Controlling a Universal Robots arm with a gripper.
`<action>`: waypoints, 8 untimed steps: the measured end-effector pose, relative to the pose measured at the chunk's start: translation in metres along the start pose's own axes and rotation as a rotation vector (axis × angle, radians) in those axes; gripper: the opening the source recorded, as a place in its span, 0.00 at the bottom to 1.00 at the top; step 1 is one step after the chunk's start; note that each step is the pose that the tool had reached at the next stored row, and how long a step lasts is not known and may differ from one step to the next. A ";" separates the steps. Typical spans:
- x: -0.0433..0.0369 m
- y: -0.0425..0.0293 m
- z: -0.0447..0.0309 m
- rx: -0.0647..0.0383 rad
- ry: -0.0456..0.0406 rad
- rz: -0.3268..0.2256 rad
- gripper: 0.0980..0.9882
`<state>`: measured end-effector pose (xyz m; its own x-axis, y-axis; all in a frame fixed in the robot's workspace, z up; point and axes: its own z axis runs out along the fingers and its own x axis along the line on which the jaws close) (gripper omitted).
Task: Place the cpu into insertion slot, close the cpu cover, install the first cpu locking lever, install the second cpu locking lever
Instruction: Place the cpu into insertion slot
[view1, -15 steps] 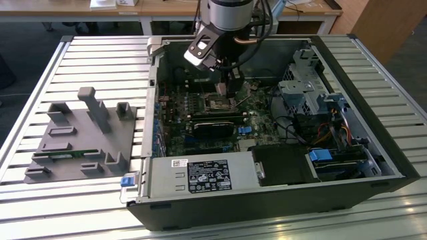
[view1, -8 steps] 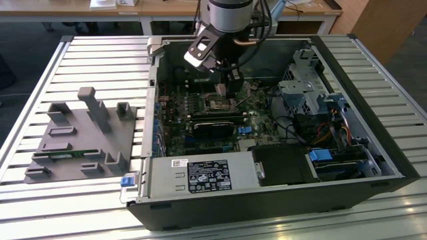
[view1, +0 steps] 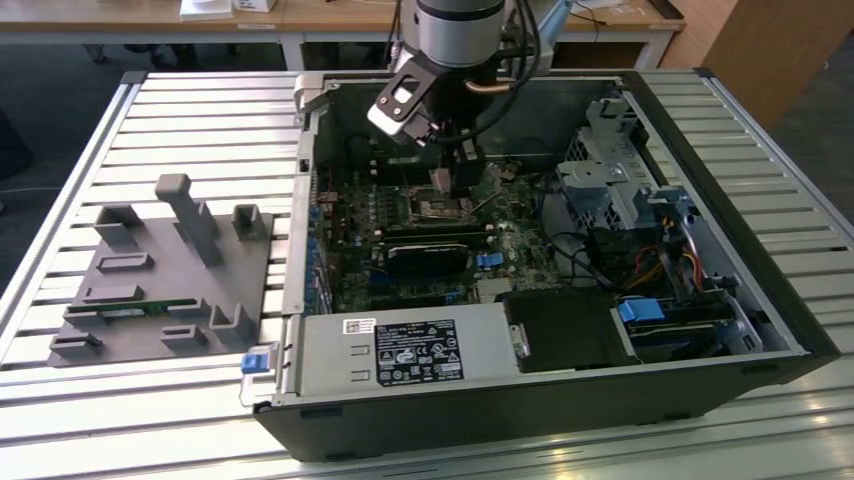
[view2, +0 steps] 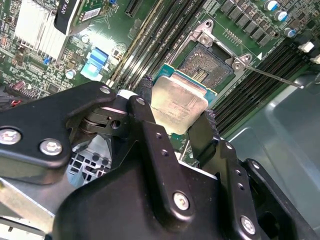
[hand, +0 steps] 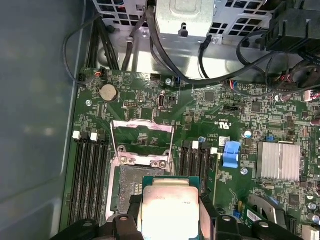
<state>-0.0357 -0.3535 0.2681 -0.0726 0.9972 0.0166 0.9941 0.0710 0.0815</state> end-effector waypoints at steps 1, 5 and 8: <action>0.0000 0.0000 0.0002 0.000 -0.0001 0.000 0.49; 0.0000 -0.0001 0.0014 0.000 -0.0001 0.001 0.49; 0.0000 -0.0001 0.0017 0.000 0.0000 0.001 0.49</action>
<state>-0.0357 -0.3535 0.2664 -0.0715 0.9973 0.0166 0.9942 0.0699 0.0815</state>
